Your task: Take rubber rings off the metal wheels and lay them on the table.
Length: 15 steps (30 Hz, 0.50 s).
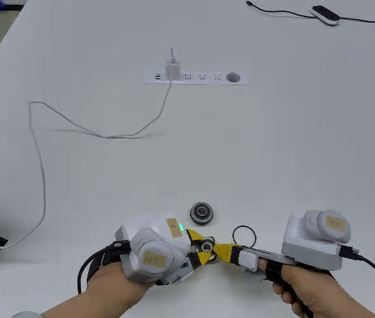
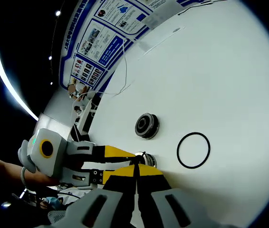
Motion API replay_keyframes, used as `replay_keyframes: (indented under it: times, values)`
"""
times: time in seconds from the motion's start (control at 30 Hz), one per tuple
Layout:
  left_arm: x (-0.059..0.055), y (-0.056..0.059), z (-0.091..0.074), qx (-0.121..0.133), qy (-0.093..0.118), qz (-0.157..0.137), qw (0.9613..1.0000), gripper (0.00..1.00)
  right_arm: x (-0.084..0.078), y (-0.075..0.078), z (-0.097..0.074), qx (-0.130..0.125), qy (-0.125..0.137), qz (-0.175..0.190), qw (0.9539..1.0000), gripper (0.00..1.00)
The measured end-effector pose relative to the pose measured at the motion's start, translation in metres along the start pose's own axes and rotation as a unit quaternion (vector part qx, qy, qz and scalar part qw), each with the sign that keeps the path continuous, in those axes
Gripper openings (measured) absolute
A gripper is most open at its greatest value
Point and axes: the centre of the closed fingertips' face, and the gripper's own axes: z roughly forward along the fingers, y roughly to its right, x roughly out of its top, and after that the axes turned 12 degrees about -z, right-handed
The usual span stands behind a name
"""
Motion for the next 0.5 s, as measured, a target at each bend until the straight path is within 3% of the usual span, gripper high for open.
replay_keyframes:
  times: [0.1,0.2,0.5]
  values:
    - [0.0,0.0,0.0,0.0,0.0,0.0,1.0,0.13,0.012,-0.009,0.001,0.011,0.021,0.011,0.9997,0.01]
    - [0.0,0.0,0.0,0.0,0.0,0.001,1.0,0.13,0.013,-0.009,0.002,0.009,0.011,-0.006,0.9999,0.02]
    - [0.0,0.0,0.0,0.0,-0.001,0.002,1.0,0.13,0.008,0.001,-0.003,-0.003,0.011,0.003,0.9999,0.02]
